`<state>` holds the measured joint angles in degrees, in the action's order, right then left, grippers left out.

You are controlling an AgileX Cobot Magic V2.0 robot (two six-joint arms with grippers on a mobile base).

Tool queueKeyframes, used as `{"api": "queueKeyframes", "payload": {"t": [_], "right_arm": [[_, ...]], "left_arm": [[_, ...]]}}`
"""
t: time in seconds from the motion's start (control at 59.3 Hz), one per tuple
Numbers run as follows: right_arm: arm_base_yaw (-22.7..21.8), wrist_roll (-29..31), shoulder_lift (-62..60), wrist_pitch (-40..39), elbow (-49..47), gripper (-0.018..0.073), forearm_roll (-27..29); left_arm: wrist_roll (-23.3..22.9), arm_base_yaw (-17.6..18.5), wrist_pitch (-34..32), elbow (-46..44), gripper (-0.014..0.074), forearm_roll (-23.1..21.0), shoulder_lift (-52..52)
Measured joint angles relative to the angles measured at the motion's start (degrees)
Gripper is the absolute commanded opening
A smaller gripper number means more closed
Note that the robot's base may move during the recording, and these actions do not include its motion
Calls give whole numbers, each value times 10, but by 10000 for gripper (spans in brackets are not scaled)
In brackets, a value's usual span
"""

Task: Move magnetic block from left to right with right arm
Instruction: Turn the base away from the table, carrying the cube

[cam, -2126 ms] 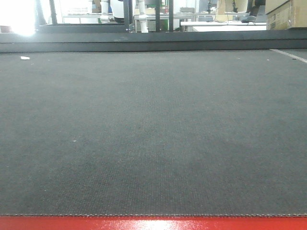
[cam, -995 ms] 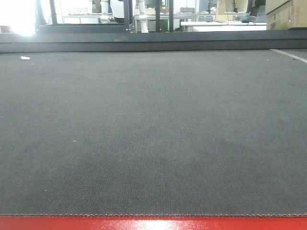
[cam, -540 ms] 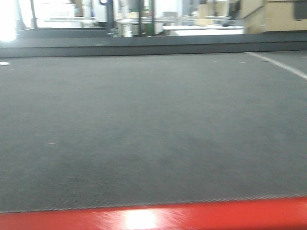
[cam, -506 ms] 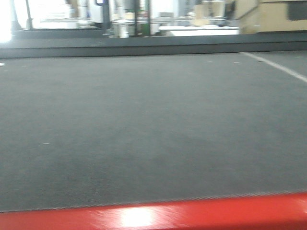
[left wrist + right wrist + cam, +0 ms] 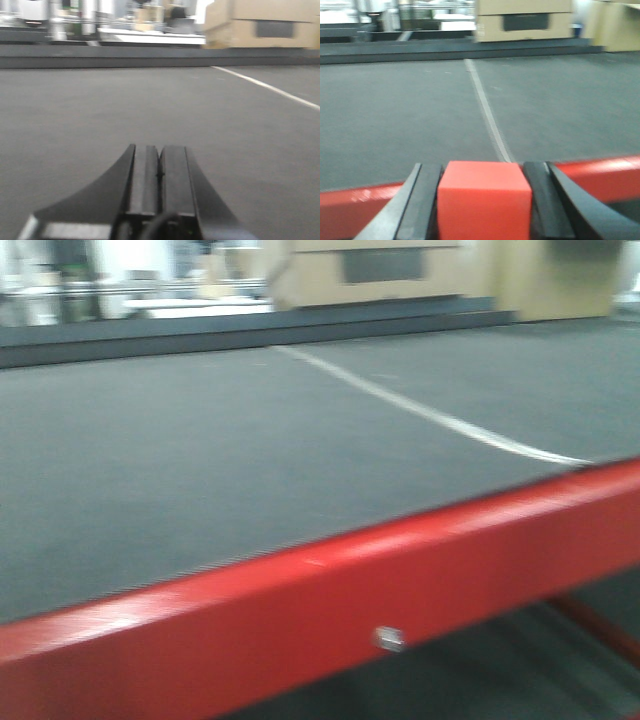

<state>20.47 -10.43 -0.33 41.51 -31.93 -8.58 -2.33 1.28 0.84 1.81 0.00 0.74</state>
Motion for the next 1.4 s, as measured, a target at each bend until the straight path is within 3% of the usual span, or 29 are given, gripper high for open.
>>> {"api": "queueKeyframes", "payload": {"t": [1.4], "right_arm": [[0,0,0,0,0,216,0]], "left_arm": [[0,11,0,0,-116,0,0]]}}
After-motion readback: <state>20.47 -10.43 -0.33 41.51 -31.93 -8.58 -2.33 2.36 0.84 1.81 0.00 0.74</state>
